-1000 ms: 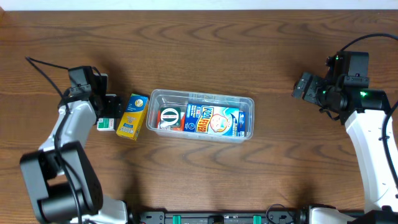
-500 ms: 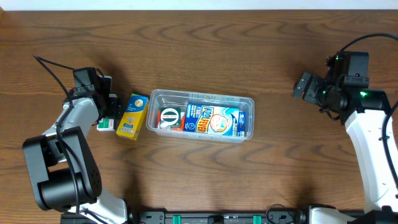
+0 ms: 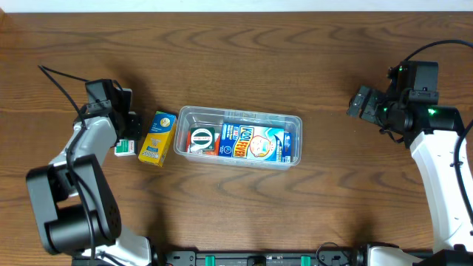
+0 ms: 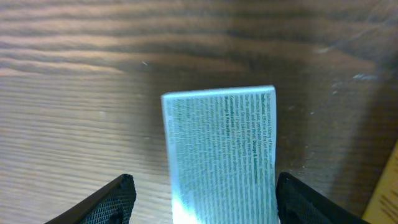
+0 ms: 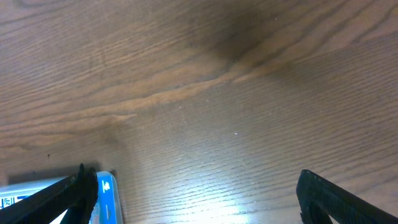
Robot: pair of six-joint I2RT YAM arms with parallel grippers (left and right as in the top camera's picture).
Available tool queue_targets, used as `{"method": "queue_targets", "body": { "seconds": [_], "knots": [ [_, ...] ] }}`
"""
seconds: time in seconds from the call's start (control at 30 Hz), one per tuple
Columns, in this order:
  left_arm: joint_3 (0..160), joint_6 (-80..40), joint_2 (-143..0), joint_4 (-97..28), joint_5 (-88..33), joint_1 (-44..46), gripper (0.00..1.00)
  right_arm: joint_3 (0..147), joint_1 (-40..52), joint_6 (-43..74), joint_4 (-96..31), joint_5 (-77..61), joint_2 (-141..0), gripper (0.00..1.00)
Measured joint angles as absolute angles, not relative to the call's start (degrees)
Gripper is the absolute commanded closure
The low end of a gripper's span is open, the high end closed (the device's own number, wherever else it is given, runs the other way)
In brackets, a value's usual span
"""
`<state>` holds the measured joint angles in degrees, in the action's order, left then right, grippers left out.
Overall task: Pack container
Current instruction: 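Move the left gripper to the white-green box and grasp it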
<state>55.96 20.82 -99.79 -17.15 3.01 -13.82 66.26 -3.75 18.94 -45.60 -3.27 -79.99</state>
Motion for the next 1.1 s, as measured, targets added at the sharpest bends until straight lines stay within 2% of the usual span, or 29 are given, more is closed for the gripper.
{"method": "queue_targets", "body": {
  "seconds": [0.1,0.2,0.4,0.53,0.9,1.1],
  "knots": [
    [55.96,20.71,-97.51,-17.45,3.03,-13.82,0.34,66.26,-3.75,18.92,-45.6,-3.27,-79.99,0.01],
    [55.96,20.82,-95.83,-18.0,3.01,-13.82,0.33,66.26,-3.75,18.92,-45.6,-3.27,-80.01,0.01],
    [55.96,20.84,-95.13,-19.75,2.85,-13.82,0.19,66.26,-3.75,18.94,-45.6,-3.27,-79.99,0.01],
    [55.96,20.82,-95.13,-19.75,1.41,-13.82,0.15,66.26,-3.75,18.92,-45.6,-3.27,-79.99,0.01],
    [55.96,20.82,-99.29,-19.7,0.1,-14.15,0.15,66.26,-3.75,18.92,-45.6,-3.29,-80.01,0.01],
    [55.96,20.71,-100.14,-19.22,-0.08,-15.73,0.22,66.26,-3.75,18.92,-45.6,-3.27,-79.99,0.01]
  ]
}}
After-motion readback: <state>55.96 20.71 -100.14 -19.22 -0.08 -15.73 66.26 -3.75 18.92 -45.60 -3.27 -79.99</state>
